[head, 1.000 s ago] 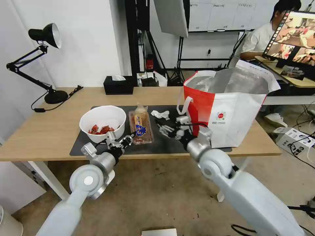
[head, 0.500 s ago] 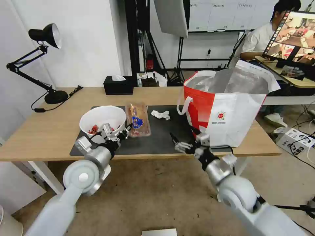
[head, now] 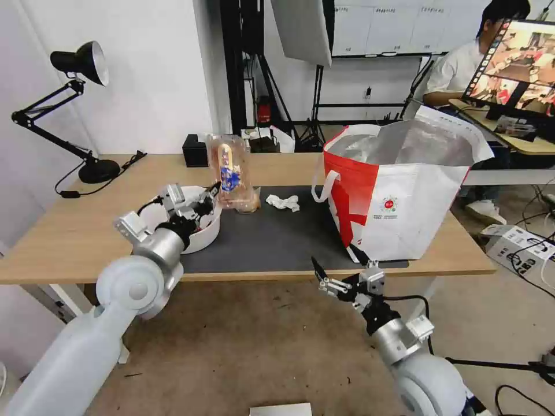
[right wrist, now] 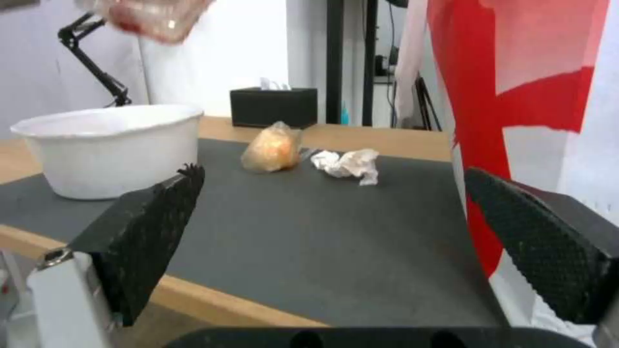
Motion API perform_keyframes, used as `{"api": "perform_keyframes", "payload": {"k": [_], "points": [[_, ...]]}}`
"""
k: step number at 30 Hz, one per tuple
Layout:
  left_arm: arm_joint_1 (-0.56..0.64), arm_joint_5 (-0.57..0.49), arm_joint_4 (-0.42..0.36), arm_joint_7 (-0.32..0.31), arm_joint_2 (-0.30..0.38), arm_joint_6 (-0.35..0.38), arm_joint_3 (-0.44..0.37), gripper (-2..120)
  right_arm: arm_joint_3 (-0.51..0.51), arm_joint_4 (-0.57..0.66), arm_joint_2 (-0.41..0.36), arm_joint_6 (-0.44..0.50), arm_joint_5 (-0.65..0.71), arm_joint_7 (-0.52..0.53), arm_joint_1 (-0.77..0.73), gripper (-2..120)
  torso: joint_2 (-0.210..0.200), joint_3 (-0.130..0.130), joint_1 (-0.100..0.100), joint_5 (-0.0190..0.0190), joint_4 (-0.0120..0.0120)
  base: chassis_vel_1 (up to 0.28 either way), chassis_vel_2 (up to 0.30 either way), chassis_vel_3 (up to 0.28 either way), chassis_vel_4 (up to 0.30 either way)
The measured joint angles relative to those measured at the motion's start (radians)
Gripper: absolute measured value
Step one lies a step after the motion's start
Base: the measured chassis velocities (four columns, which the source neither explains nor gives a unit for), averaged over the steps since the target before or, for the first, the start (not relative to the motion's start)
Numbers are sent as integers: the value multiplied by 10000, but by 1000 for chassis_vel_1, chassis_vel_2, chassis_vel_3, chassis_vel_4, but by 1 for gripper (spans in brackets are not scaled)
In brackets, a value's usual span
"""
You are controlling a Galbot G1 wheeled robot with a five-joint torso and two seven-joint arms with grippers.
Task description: Pick up the trash from the table and place it into the takeout bag.
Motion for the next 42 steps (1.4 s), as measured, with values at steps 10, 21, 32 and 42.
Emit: {"api": "perform_keyframes", "payload": {"k": [10,21,32,42], "points": [[-1573,764,503,121,160,-276,1039,0,120,14,488,283,-846,-181,-887,100,0,0,0,2,0,0,0,0,0],[-4705,660,1496,12,-418,-313,2813,0,610,228,1106,735,-1516,-235,-1984,100,-1,1,1,2,-1,0,0,0,0],[-7349,738,3027,-169,-2032,-398,4878,0,1110,-60,1586,1138,-2091,-227,-2648,100,-1,1,1,4,-1,0,0,0,0],[-7904,1661,4218,-393,-2908,-506,6003,0,1143,-204,1612,1197,-2137,-201,-2703,100,-1,1,2,3,-1,0,0,0,0]]}}
